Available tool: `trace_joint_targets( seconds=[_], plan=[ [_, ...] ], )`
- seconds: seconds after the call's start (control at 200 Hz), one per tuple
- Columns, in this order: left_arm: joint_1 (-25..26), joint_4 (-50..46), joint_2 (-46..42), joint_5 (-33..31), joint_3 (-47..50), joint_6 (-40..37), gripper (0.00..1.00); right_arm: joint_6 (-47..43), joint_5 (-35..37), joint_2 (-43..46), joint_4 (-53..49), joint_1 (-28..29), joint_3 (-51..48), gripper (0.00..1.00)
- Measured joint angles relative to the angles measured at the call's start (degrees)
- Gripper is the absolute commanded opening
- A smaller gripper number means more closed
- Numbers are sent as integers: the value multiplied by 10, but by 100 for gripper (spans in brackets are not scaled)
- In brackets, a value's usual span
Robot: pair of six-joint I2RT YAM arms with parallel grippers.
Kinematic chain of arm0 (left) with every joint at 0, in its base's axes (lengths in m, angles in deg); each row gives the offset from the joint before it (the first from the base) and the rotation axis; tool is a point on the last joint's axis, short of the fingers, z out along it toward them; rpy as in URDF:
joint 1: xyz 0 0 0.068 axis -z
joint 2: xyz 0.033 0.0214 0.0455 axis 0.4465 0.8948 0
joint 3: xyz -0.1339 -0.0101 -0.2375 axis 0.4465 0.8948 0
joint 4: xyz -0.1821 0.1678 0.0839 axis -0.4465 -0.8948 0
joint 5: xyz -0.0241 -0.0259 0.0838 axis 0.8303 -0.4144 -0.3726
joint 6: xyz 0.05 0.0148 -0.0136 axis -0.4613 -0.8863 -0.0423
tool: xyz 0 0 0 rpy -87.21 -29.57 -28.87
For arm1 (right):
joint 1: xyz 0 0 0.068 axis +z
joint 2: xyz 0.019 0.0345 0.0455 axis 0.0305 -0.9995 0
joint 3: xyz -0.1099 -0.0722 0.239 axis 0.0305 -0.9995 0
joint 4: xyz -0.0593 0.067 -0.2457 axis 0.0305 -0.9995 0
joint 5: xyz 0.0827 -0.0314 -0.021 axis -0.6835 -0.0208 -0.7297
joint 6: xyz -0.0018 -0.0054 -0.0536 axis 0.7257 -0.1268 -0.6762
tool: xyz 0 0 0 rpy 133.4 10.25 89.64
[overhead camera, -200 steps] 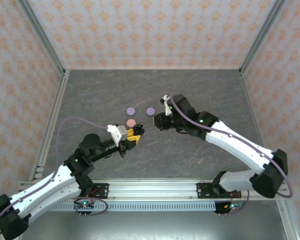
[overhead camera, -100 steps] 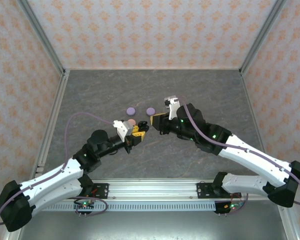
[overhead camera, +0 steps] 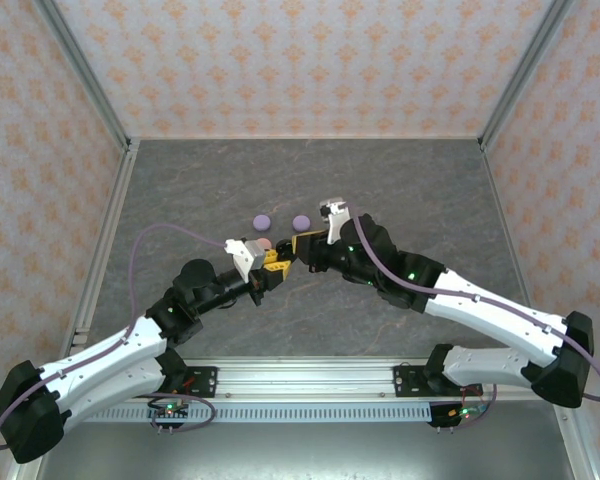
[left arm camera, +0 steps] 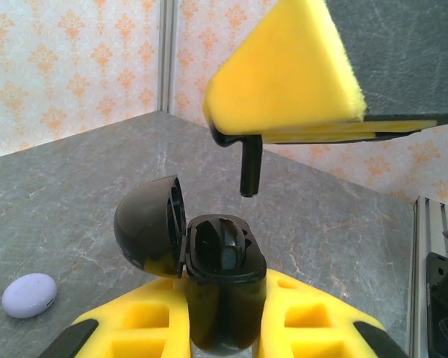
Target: Insert the wireless bluetooth earbuds into the charging case
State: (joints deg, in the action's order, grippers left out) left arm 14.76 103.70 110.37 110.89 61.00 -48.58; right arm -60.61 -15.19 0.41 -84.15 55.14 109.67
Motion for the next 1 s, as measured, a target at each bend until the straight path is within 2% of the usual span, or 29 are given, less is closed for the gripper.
trace_joint_targets(
  seconds=[1.001],
  plan=[
    [0,0,-1,0,0,1,0,16,-8,-19,10,10,-12,19]
  ],
)
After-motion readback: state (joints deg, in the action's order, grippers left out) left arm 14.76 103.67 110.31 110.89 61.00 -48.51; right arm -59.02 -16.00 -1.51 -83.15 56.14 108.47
